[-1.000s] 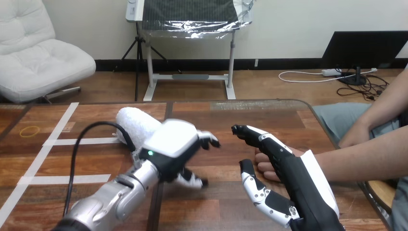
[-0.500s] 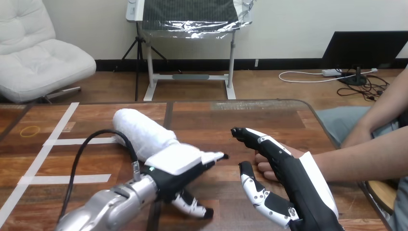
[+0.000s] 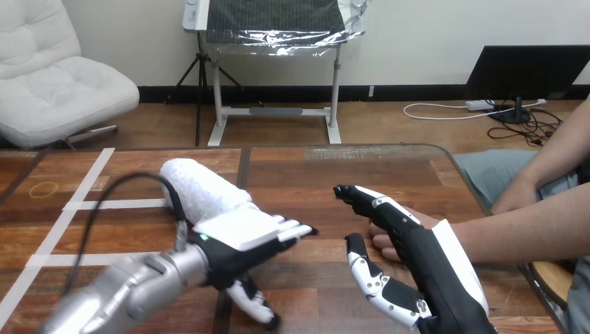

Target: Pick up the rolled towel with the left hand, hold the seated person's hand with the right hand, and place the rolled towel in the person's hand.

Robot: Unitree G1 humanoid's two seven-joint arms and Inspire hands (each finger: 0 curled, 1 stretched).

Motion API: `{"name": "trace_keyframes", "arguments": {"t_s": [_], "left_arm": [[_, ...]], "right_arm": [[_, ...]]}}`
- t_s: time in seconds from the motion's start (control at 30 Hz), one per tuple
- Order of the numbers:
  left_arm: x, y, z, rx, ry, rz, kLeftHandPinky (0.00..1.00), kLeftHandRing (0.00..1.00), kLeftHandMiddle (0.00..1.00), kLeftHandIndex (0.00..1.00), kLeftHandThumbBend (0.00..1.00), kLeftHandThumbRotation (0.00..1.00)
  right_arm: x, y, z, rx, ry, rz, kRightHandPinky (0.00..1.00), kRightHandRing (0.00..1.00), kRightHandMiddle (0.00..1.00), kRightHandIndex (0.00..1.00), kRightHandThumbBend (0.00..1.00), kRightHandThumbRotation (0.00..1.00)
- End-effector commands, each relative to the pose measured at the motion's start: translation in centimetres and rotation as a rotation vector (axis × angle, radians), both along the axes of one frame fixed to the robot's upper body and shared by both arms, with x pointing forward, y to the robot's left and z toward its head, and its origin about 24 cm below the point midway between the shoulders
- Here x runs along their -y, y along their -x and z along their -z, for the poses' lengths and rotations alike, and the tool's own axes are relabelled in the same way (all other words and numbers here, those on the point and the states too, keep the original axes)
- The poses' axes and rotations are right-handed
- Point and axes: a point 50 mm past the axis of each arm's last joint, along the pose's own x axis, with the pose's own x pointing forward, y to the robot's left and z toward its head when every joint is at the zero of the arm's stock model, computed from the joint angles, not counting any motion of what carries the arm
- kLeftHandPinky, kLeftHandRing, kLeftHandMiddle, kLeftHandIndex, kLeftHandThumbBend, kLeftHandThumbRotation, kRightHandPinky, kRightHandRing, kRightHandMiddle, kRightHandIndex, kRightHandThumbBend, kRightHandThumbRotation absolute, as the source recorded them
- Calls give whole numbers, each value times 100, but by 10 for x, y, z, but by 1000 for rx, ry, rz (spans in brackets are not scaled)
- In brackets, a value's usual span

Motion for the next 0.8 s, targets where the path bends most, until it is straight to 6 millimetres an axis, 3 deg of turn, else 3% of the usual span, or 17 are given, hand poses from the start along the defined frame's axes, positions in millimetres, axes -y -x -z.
{"name": "trace_keyframes", "arguments": {"t_s": [0.0, 0.37, 0.77], "left_arm": [[-6, -29, -87, 307, -106, 27, 100, 100, 100, 100, 89, 27], [-10, -37, -85, 362, -254, 25, 100, 100, 100, 100, 91, 24], [-12, -45, -81, 438, -304, 16, 100, 100, 100, 100, 92, 23]], "right_arm": [[-3, -16, -24, 147, 4, -22, 93, 89, 87, 82, 9, 0], [-3, -16, -24, 148, 0, -23, 93, 89, 88, 82, 8, 0], [-3, -16, -24, 144, 3, -22, 93, 90, 89, 83, 6, 0]]}}
